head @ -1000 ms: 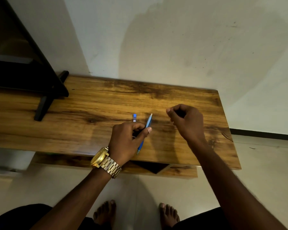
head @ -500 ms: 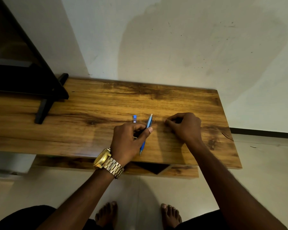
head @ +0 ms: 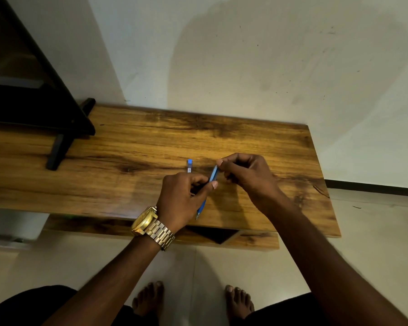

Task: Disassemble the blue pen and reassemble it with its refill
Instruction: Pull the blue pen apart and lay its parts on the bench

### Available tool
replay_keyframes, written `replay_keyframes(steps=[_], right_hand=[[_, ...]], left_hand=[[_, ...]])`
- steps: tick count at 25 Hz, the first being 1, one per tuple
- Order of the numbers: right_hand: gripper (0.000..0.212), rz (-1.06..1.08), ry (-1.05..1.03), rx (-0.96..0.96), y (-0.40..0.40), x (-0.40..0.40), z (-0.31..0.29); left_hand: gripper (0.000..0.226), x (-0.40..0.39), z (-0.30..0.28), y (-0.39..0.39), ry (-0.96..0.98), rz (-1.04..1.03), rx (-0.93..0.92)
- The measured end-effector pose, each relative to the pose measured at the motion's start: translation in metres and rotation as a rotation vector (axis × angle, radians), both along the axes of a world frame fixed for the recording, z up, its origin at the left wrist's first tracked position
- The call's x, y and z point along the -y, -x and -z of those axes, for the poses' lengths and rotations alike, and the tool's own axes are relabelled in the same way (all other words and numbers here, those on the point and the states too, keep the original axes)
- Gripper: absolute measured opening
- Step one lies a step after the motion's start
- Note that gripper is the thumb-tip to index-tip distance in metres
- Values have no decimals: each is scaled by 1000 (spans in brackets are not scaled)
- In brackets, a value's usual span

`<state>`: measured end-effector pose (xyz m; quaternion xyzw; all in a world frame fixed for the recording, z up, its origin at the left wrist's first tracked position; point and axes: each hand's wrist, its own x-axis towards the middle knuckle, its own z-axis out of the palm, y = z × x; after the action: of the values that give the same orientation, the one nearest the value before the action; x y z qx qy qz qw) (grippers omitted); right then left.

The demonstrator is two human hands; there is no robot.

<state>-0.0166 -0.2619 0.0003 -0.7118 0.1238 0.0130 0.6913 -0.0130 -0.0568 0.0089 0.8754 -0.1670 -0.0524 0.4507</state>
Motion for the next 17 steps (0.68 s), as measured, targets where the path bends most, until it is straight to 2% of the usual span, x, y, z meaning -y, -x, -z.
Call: replay_keyframes(steps=[6,9,11,14,17], right_hand=[[10,39,13,49,-1,1,-5],[12,181,-52,68,-3,9,-10],[9,285,129,34,-4,24,-11],[8,262,604,-39,-4,41,-2],[13,198,751,-109,-9,46,7]], left_hand=[[19,2,-1,0,67,-2,-82],[19,0,-2,-1,76,-24,-114],[20,-1,-1,0,78,-37,-139],[22,-2,2,-1,71,-57,-188],[23,-1,5,-2,77,-62,-244]])
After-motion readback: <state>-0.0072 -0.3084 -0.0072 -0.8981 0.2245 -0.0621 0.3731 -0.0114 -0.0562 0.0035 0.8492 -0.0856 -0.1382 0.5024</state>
